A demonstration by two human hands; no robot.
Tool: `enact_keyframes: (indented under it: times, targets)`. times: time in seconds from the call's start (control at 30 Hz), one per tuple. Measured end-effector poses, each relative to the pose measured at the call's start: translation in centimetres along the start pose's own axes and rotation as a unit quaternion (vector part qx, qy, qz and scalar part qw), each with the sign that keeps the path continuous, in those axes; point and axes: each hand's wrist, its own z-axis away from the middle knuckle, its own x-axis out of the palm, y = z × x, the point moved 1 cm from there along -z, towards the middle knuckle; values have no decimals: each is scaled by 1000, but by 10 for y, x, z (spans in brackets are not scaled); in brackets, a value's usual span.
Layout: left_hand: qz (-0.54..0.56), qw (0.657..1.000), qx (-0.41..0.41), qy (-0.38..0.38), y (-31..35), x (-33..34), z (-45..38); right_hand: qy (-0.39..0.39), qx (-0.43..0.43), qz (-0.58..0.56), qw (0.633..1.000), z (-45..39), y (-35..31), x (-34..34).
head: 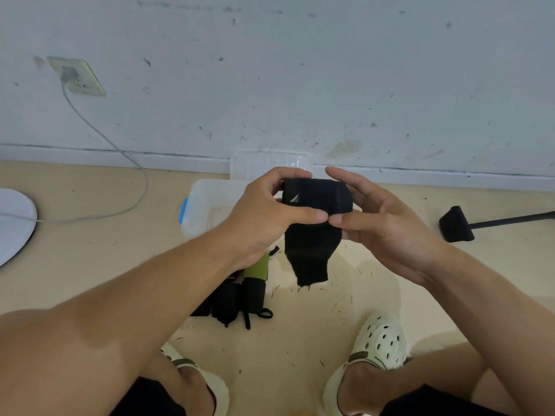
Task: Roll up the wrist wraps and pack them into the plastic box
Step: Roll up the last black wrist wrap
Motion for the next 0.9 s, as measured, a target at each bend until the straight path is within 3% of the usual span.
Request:
enact_keyframes:
  times: [0.23, 0.6, 0.77, 0.9]
  targets:
    - [-49, 998, 46, 3, -2, 1, 3, 8, 51, -14, 999, 0, 6, 5]
    - [80, 993, -88, -14, 0, 2, -1, 55, 2, -7, 998, 1, 4, 0]
    - [90, 994, -62, 5, -2, 1, -1, 46, 28, -51, 997, 0, 2, 1]
    - [35, 999, -20, 1, -2, 1, 0, 49, 62, -60, 995, 0, 2, 3]
